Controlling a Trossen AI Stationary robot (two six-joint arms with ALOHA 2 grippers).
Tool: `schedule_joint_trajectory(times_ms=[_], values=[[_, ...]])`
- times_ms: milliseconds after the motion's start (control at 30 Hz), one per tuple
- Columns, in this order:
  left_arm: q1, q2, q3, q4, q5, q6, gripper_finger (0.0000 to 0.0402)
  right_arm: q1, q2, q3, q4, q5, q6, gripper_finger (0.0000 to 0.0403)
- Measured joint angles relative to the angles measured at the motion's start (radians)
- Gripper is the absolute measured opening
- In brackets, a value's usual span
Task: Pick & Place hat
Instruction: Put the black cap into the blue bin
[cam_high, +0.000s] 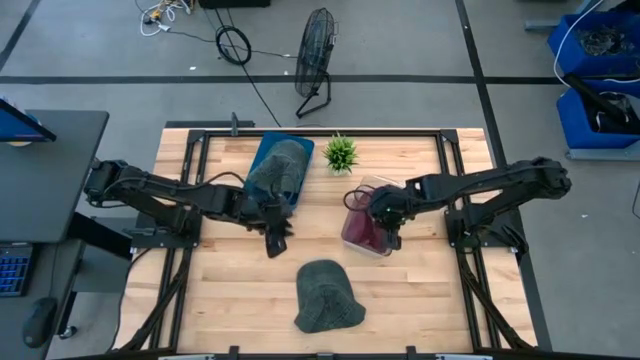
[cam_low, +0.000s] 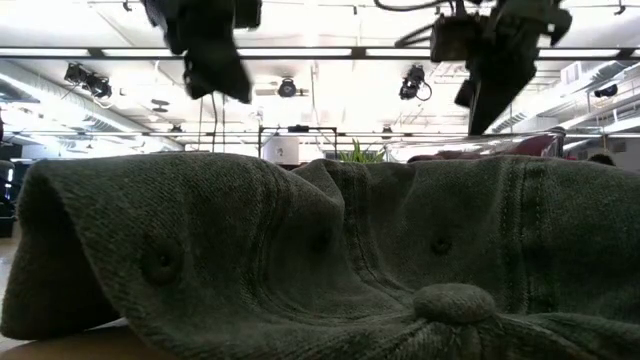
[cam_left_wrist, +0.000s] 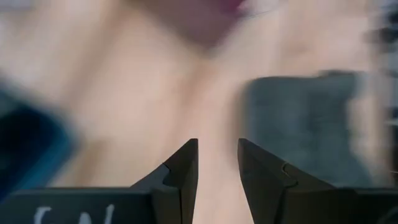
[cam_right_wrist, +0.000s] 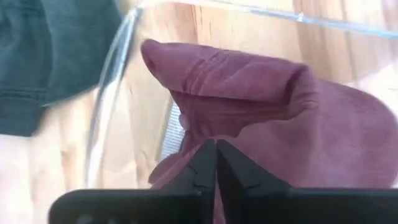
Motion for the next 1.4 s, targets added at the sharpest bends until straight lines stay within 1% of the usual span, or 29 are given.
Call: schedule_joint_trajectory(times_ms=[100,300,367,433,533,633,800,900,1000,1100,1133,1200,1400], values=[[-0.024,0.016,0.001,0.069,0.071,-0.015,0.0116,0.0,0.0,0.059,-0.034,0.0,0.0,0.0033],[-0.105,0.044,-0.001,0.164,0.107,-0.055,0.0118,0.004,0.0,0.084,0.002,-0.003,0.0,0.007],[-0.147,0.066,0.0,0.261,0.143,-0.047,0.0121,0.016,0.002,0.083,0.036,-0.001,0.007,0.0082],[-0.19,0.085,0.001,0.327,0.148,-0.003,0.0124,0.032,0.007,0.081,0.066,0.002,0.007,0.0093],[-0.239,0.139,0.0,0.46,0.151,0.023,0.0131,0.061,0.014,0.081,0.12,0.033,0.007,0.0106],[-0.249,0.208,0.002,0.568,0.142,-0.022,0.0142,0.084,0.012,0.081,0.162,0.057,-0.005,0.0115],[-0.247,0.344,-0.001,0.627,0.134,-0.028,0.0173,0.1,0.012,0.081,0.175,0.058,-0.075,0.0119],[-0.248,0.411,0.0,0.744,0.132,-0.012,0.0195,0.099,0.012,0.081,0.18,0.058,-0.113,0.0118],[-0.253,0.454,0.001,0.808,0.079,0.091,0.0208,0.099,0.012,0.081,0.199,0.058,-0.135,0.0118],[-0.277,0.477,0.0,0.801,-0.046,0.232,0.0211,0.099,0.012,0.081,0.211,0.058,-0.157,0.0118],[-0.285,0.486,0.0,0.798,-0.085,0.254,0.0211,0.099,0.012,0.081,0.215,0.058,-0.167,0.0118],[-0.299,0.5,0.0,0.79,-0.14,0.251,0.021,0.099,0.012,0.081,0.219,0.061,-0.184,0.0118],[-0.332,0.557,0.001,0.799,-0.19,0.185,0.0209,0.099,0.012,0.081,0.223,0.117,-0.194,0.0118]])
